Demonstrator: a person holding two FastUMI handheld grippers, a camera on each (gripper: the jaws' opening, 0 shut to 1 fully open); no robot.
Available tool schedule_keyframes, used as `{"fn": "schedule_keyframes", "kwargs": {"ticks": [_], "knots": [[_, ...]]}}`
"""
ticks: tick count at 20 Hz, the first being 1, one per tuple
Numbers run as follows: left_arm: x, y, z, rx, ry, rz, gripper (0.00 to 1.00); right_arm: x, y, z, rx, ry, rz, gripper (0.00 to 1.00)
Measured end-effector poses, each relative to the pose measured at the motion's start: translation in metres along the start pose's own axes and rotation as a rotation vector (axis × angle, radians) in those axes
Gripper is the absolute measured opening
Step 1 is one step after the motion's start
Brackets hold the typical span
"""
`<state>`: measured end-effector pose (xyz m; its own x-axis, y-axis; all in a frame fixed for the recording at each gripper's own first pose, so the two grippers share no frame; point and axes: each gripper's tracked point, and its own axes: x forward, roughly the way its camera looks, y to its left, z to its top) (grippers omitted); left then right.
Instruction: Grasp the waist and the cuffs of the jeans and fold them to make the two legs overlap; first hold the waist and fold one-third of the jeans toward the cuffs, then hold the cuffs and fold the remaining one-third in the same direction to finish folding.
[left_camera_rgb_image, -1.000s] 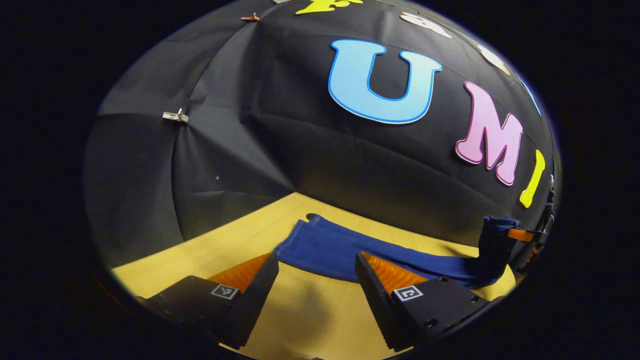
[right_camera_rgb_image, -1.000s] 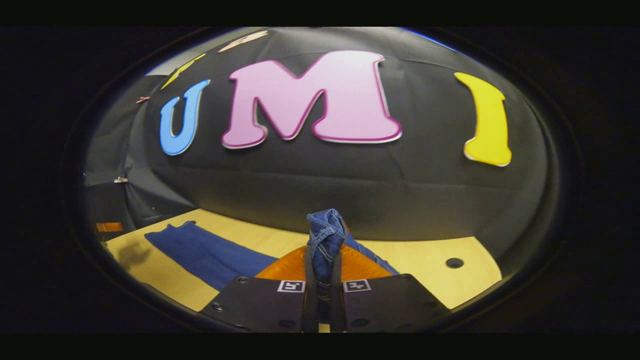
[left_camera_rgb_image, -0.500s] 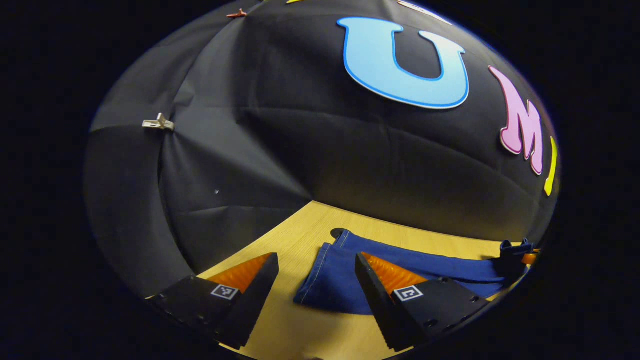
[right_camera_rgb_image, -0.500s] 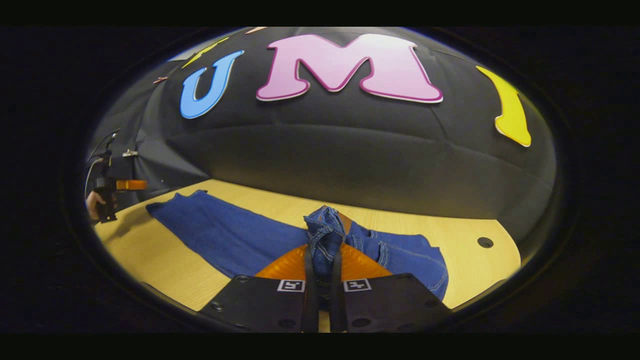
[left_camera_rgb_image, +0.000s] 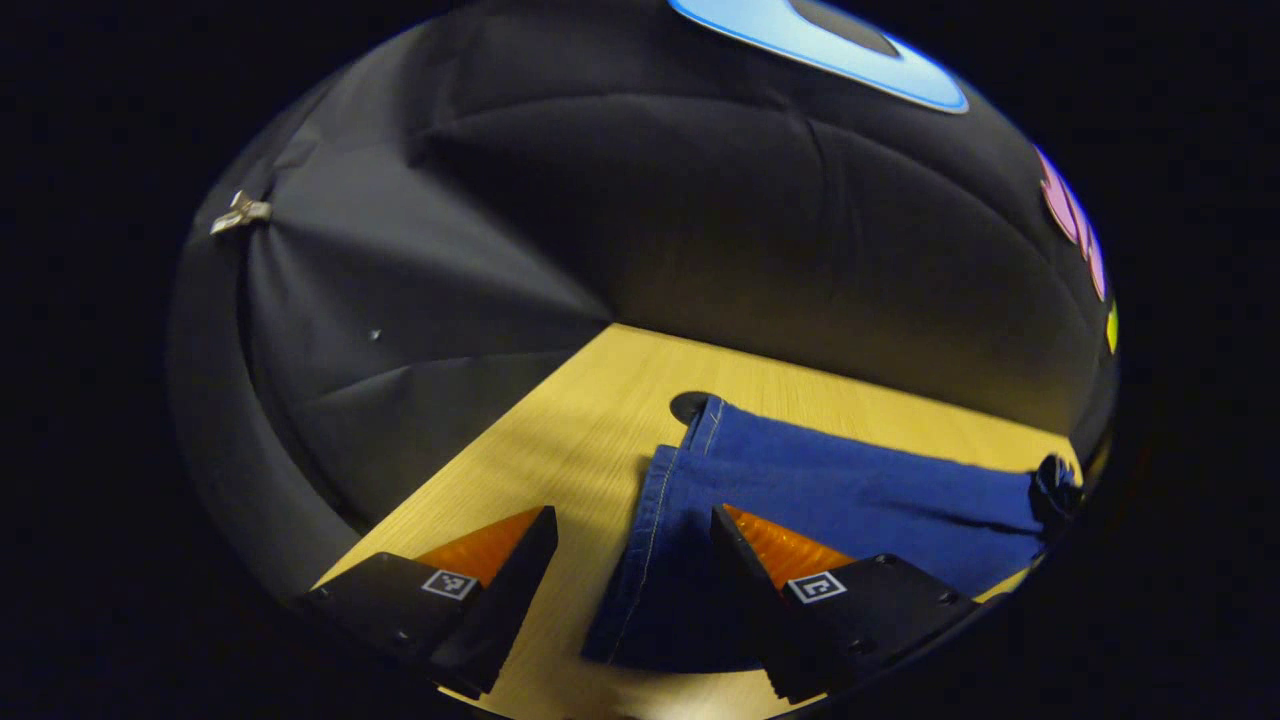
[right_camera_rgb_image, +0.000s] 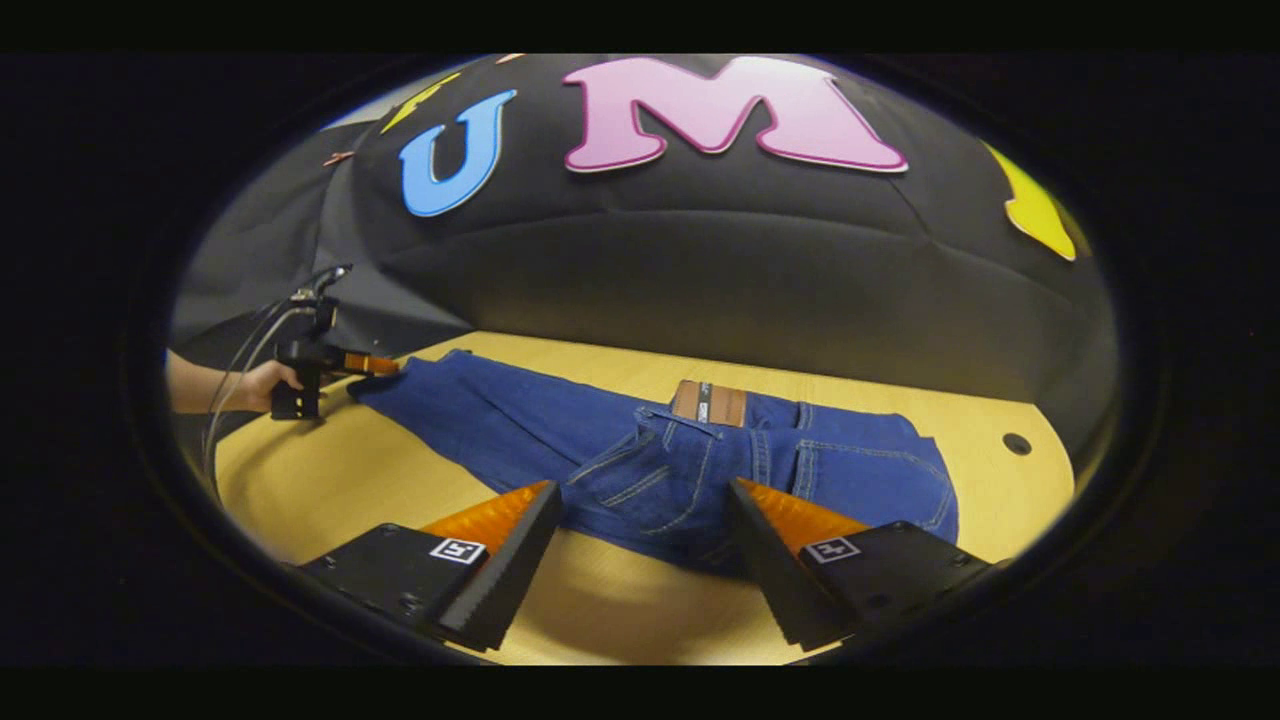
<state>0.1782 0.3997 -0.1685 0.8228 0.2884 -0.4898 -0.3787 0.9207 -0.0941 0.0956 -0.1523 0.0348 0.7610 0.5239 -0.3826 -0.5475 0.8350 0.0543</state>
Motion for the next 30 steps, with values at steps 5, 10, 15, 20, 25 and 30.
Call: {"fn": "schedule_keyframes", "kwargs": {"ticks": [5,10,15,20,25,30], "knots": [[0.003,-0.006,-0.011,0.096,0.098,-0.075,0.98,-0.019,-0.017,-0.014,0.102,0.039,-0.048,0.98],[0.0,-0.023,-0.016,0.132,0.153,-0.144,0.78,-0.031,-0.03,-0.02,0.182,0.039,-0.088,0.99],[-0.003,-0.041,-0.017,0.082,0.168,-0.19,0.23,-0.037,-0.032,-0.018,0.171,0.029,-0.089,0.99],[-0.005,-0.048,-0.019,0.016,0.186,-0.246,0.08,-0.043,-0.033,-0.015,0.162,0.017,-0.092,0.99],[-0.02,-0.064,-0.014,0.025,0.129,-0.179,0.06,-0.057,-0.051,0.0,0.154,-0.011,-0.123,0.99],[-0.096,-0.081,0.058,0.078,0.011,-0.213,0.06,-0.086,-0.091,0.013,0.129,-0.032,-0.197,0.99]]}}
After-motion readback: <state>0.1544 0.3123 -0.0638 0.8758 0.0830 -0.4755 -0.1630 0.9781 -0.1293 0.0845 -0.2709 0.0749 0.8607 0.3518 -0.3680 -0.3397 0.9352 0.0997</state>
